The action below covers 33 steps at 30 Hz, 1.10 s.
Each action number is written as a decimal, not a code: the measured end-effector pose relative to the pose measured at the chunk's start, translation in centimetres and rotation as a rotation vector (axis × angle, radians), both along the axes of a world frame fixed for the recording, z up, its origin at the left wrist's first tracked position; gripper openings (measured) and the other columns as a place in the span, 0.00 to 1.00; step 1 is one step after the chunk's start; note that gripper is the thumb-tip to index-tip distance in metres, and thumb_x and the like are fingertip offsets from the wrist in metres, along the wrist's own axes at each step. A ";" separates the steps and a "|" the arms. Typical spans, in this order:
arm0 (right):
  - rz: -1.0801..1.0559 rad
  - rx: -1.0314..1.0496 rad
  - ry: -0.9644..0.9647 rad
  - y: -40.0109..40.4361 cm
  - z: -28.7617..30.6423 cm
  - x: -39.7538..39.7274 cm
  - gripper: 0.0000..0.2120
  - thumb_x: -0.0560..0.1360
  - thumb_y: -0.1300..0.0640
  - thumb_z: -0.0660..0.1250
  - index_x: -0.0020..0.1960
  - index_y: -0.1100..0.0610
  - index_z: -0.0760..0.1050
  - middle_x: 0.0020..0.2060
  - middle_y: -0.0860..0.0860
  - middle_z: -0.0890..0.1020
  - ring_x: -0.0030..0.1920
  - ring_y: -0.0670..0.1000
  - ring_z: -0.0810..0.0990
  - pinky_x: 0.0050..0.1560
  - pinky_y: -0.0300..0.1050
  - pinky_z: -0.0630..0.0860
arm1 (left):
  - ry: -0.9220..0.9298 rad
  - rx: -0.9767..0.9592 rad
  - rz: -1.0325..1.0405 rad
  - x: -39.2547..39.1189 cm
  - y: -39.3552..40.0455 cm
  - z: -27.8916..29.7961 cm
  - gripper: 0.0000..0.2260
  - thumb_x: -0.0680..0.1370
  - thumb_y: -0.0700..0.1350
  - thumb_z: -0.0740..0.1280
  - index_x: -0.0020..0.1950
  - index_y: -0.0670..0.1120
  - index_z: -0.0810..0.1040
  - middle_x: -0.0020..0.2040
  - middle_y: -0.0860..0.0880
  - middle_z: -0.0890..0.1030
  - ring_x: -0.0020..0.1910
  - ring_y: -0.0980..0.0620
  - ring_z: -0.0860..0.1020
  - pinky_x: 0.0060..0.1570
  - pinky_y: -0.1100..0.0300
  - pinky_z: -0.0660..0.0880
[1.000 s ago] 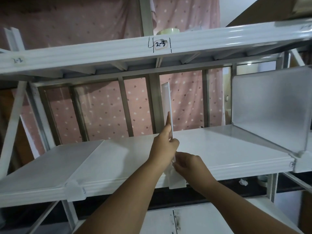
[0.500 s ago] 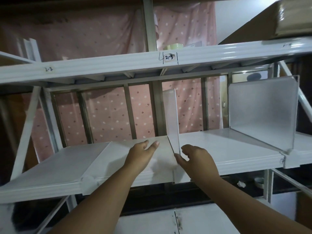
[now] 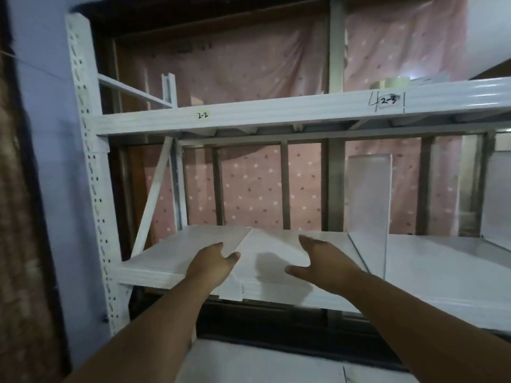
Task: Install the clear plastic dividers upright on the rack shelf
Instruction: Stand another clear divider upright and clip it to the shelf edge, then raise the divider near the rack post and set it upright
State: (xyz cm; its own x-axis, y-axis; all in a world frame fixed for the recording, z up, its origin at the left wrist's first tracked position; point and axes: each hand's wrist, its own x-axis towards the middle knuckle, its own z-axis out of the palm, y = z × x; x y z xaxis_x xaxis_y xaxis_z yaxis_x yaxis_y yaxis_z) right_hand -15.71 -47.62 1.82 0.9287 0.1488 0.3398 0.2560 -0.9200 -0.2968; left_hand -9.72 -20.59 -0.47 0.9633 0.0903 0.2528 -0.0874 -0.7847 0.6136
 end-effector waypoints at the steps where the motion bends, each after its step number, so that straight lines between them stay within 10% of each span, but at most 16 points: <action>1: 0.013 -0.014 0.016 0.8 0.1 0.7 0.43 0.72 0.32 0.67 0.77 0.56 0.62 0.74 0.54 0.72 0.70 0.55 0.74 0.67 0.50 0.73 | 0.011 0.012 0.035 0.1 1.4 -0.4 0.36 0.82 0.64 0.64 0.84 0.46 0.64 0.82 0.45 0.68 0.77 0.42 0.71 0.76 0.50 0.68; 12: 0.234 -0.086 0.107 12.6 -1.4 7.2 0.40 0.74 0.33 0.66 0.76 0.57 0.65 0.72 0.55 0.74 0.70 0.55 0.73 0.66 0.48 0.71 | 0.130 0.223 0.320 2.1 9.6 -4.5 0.23 0.86 0.57 0.56 0.74 0.44 0.74 0.73 0.40 0.75 0.72 0.38 0.72 0.75 0.43 0.65; 18: 0.386 -0.103 0.126 20.2 -2.1 9.3 0.24 0.77 0.42 0.67 0.64 0.59 0.76 0.61 0.56 0.80 0.59 0.55 0.79 0.60 0.47 0.76 | 0.071 -0.295 0.460 2.4 10.6 -6.1 0.24 0.83 0.57 0.66 0.69 0.40 0.75 0.65 0.39 0.81 0.65 0.38 0.79 0.65 0.46 0.76; 22: 0.396 -0.144 0.157 23.2 -3.2 10.6 0.20 0.79 0.49 0.66 0.63 0.61 0.77 0.60 0.59 0.80 0.59 0.57 0.79 0.60 0.47 0.76 | 0.098 -0.667 0.444 2.6 11.4 -6.5 0.15 0.82 0.55 0.67 0.46 0.44 0.79 0.45 0.48 0.81 0.63 0.38 0.83 0.55 0.53 0.79; 27: 0.328 -0.255 0.147 25.1 -3.1 11.8 0.15 0.78 0.58 0.67 0.63 0.63 0.79 0.61 0.60 0.80 0.61 0.58 0.79 0.63 0.46 0.74 | 0.039 -1.296 0.393 3.6 11.7 -6.6 0.08 0.81 0.44 0.73 0.47 0.42 0.79 0.56 0.34 0.83 0.58 0.31 0.82 0.62 0.33 0.80; 33: 0.406 -0.225 0.097 26.2 -3.1 11.3 0.13 0.78 0.65 0.64 0.61 0.64 0.81 0.58 0.61 0.82 0.58 0.58 0.80 0.58 0.45 0.74 | -0.022 -1.103 0.541 3.5 12.4 -5.8 0.07 0.79 0.41 0.73 0.48 0.37 0.82 0.43 0.42 0.82 0.41 0.44 0.79 0.36 0.57 0.74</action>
State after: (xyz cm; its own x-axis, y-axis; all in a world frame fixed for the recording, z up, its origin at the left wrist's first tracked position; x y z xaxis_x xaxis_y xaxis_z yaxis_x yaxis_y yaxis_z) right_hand -4.38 -21.46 -1.23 0.8060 0.5666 0.1716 0.5893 -0.7953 -0.1420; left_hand -6.25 -8.21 -6.29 0.7317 0.6525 -0.1968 0.0697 0.2156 0.9740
